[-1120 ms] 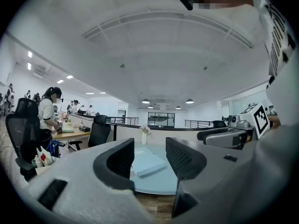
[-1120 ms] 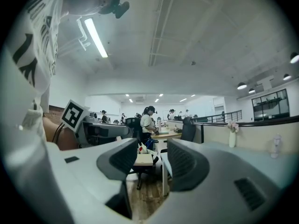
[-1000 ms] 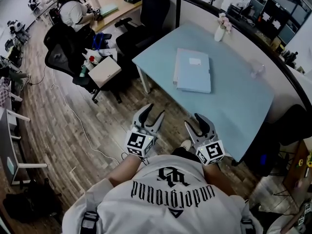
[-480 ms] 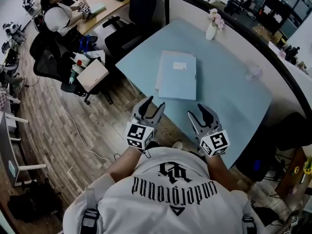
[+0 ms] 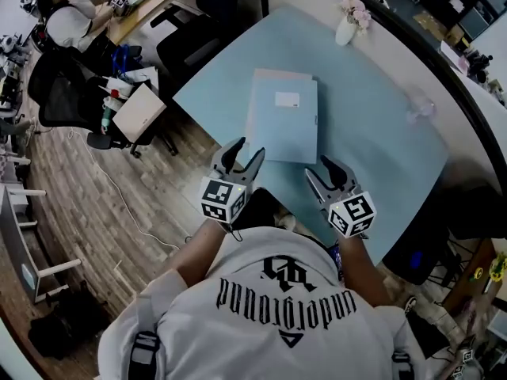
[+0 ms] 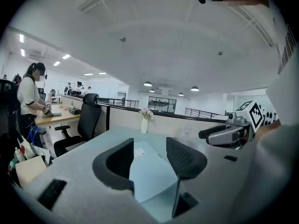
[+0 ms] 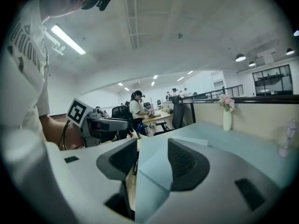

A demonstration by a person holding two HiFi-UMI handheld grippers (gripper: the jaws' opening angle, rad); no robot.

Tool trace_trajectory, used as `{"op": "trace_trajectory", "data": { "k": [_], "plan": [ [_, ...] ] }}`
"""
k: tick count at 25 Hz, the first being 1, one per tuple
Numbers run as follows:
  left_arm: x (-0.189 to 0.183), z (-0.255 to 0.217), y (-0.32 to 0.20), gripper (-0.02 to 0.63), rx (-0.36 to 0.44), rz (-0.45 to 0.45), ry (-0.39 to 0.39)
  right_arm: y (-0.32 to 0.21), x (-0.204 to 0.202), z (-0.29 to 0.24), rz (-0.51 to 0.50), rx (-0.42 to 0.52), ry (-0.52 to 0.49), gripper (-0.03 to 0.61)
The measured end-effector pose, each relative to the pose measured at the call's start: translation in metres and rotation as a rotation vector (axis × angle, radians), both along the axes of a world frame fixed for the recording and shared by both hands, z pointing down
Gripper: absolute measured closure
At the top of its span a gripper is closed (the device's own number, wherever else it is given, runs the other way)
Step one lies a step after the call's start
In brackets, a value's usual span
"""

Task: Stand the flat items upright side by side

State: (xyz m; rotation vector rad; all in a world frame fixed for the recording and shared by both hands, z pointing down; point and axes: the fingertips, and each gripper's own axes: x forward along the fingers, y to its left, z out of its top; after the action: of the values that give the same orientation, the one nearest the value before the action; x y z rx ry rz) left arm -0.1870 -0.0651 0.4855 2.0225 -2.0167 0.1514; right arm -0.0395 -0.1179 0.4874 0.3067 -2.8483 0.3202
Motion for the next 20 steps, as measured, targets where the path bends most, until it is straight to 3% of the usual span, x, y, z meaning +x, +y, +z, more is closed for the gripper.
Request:
{"op": "trace_trajectory", "data": {
  "k": [7,15,20],
  "plan": [
    [-0.049,0.056,-0.063,0.366,-0.129,0.057,0.060,-0.069,-0.044,0.053,0.034,-0.111,0.133,0.339],
    [-0.093,0.156,-0.108,0.344,-0.378,0.066,0.166,-0.143,-0.073,0.139,0.095,-0.183,0.313,0.324],
    [-0.106,0.208,-0.127,0.324,-0.509,0.068,0.254,-0.175,-0.081,0.191,0.138,-0.319,0.392,0.316]
  ]
}}
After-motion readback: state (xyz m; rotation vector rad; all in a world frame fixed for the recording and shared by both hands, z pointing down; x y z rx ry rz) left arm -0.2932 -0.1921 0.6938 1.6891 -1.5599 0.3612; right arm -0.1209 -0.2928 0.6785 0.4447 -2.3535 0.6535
